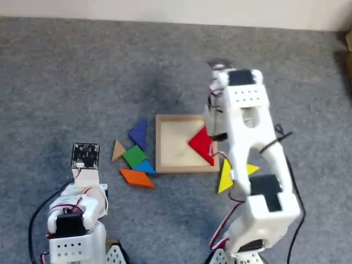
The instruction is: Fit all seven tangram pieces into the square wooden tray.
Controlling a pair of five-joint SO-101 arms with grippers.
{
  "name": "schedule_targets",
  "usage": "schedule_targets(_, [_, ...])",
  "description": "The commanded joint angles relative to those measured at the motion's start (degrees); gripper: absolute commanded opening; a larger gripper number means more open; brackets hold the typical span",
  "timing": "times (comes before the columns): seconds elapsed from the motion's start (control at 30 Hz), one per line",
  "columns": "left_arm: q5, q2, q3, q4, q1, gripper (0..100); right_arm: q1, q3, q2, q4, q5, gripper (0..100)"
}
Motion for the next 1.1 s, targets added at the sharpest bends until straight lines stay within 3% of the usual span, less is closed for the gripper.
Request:
schedule_targets(0.0, [-0.26, -0.66, 1.1, 0.0, 0.84, 0, 3.38, 2.51, -7.6, 0.4, -4.4, 2.6])
schedule_targets(0.4, [-0.26, -0.66, 1.1, 0.0, 0.84, 0, 7.08, 20.7, -24.48, 0.31, -5.71, 2.7])
schedule_targets(0.5, [-0.26, -0.66, 1.1, 0.0, 0.84, 0, 7.08, 26.24, -30.73, -2.68, -12.57, 2.7])
schedule_targets(0.7, [-0.26, -0.66, 1.1, 0.0, 0.84, 0, 6.73, 38.9, -38.55, -14.73, -35.87, 2.4])
schedule_targets(0.93, [-0.26, -0.66, 1.1, 0.0, 0.84, 0, 5.85, 53.32, -40.92, -32.75, -37.19, 3.0])
schedule_targets(1.07, [-0.26, -0.66, 1.1, 0.0, 0.84, 0, 5.76, 56.04, -40.84, -34.51, -43.43, 17.5])
